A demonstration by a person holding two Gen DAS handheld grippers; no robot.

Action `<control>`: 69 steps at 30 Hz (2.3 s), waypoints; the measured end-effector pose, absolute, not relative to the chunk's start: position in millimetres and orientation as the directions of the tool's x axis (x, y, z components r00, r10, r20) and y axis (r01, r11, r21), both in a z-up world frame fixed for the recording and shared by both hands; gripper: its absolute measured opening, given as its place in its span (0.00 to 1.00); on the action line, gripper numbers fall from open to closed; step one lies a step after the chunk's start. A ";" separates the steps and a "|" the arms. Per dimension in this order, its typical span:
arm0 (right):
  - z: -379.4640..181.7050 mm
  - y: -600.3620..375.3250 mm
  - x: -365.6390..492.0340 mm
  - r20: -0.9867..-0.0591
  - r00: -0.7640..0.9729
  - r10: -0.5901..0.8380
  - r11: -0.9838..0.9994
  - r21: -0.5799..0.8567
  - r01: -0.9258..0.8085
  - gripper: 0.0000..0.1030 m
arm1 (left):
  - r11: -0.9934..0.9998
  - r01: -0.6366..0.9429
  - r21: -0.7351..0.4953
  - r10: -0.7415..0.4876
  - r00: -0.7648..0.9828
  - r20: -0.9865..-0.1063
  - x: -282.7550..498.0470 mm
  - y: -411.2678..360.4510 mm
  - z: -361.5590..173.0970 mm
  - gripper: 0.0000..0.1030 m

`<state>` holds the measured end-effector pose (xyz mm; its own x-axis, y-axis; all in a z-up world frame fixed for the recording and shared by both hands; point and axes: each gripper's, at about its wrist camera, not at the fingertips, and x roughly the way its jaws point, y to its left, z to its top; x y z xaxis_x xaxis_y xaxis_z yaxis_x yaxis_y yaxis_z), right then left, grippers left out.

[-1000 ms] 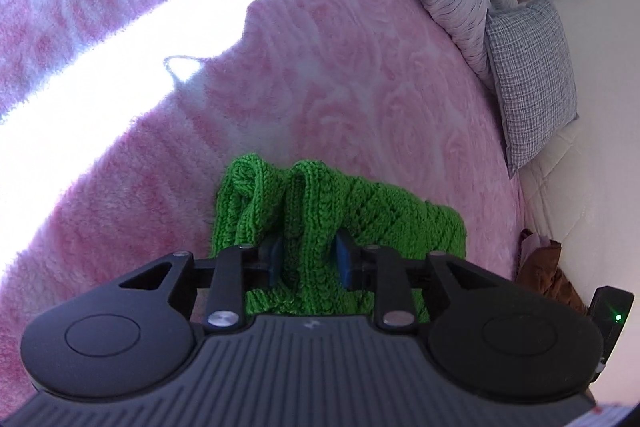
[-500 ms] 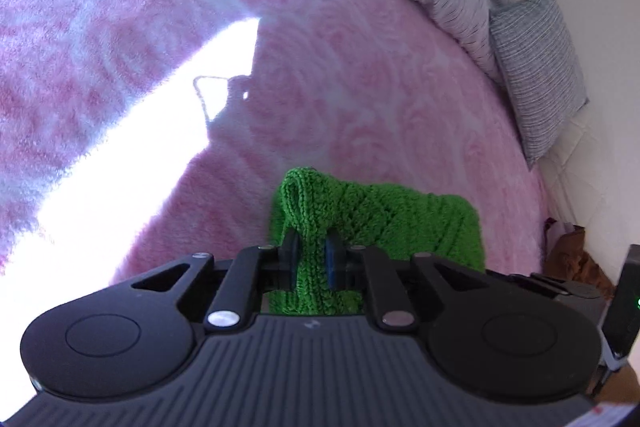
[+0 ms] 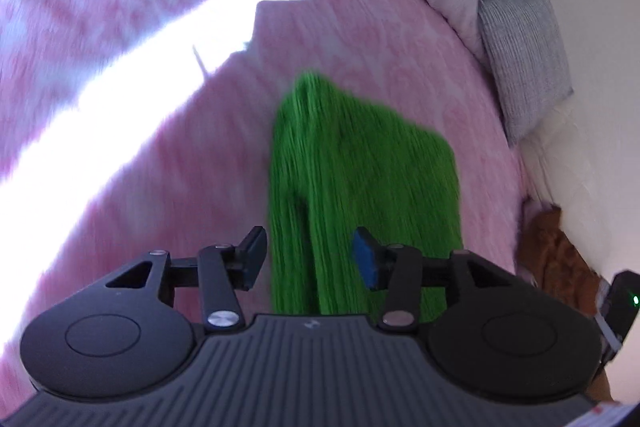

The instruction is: Fold clothes

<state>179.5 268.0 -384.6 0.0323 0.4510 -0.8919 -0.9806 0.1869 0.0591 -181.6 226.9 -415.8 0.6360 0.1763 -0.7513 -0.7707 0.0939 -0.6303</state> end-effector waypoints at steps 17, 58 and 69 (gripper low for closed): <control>-388.3 193.9 135.1 -0.865 -0.170 0.472 0.070 0.229 -0.971 0.44 | 0.135 -0.773 -0.620 0.238 0.633 -0.737 -178.1 126.4 -407.9 0.09; -405.3 102.4 171.3 -0.842 -0.069 0.536 0.674 0.475 -0.566 0.62 | 0.300 -0.821 -0.486 0.150 0.543 -0.826 -225.2 154.2 -381.2 0.30; -406.2 98.3 132.7 -0.828 -0.026 0.561 0.755 0.524 -0.395 0.62 | 0.351 -0.766 -0.538 0.046 0.588 -0.807 -234.5 190.8 -392.3 0.38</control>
<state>132.7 98.3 -406.2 -0.0256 0.5608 -0.8275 -0.3948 0.7548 0.5238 -234.5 190.8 -392.3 0.5884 0.0461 -0.8073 -0.7660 0.3515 -0.5382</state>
